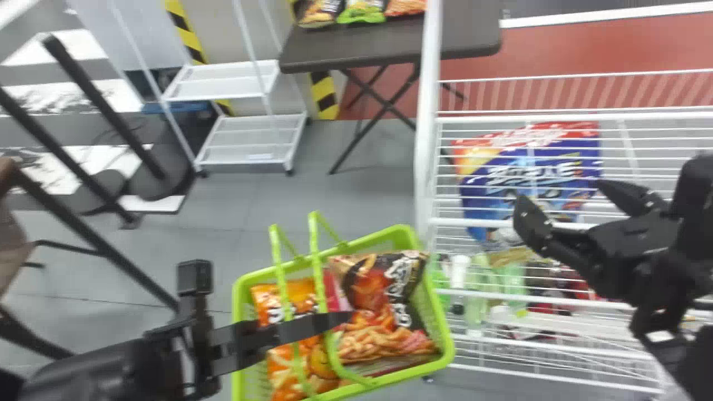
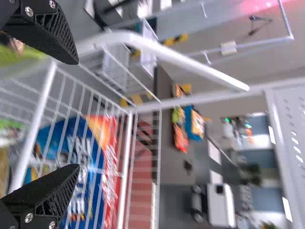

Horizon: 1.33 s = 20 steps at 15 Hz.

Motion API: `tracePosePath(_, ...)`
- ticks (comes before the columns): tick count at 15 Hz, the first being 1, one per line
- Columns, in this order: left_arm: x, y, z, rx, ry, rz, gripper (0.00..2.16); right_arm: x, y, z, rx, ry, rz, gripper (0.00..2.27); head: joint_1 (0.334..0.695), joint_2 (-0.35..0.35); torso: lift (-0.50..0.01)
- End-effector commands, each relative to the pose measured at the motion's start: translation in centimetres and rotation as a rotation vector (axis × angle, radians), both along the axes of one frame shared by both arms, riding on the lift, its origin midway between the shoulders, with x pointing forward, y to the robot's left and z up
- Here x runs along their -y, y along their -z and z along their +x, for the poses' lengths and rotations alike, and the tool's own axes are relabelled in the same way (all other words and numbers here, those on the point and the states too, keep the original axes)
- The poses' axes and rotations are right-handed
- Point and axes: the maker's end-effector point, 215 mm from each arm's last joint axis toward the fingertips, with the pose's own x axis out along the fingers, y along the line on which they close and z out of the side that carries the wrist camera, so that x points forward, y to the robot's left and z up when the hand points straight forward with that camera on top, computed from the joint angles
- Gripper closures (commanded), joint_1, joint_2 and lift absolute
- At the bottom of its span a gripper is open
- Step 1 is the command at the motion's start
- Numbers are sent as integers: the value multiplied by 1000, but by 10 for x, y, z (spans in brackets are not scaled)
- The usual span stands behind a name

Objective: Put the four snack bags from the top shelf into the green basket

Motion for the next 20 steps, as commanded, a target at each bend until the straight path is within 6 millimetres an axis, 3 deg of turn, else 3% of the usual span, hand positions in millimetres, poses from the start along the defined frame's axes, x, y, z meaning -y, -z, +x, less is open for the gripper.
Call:
tracePosePath(1,-3,0,-3,-3,-8,-11,2148,18,24,-9,60,47,-59,29,695,136,0)
tracePosePath(4,-18,6,-16,-13,-67,-7,2148,22,33,-15,119,77,-62,29,695,106,0)
tracePosePath(11,-16,3,-21,-6,-67,-11,2148,56,33,-58,224,80,-93,29,695,92,0)
tracePosePath(20,-15,1,-23,-5,-59,-6,2148,57,31,-66,230,79,-93,29,695,71,0)
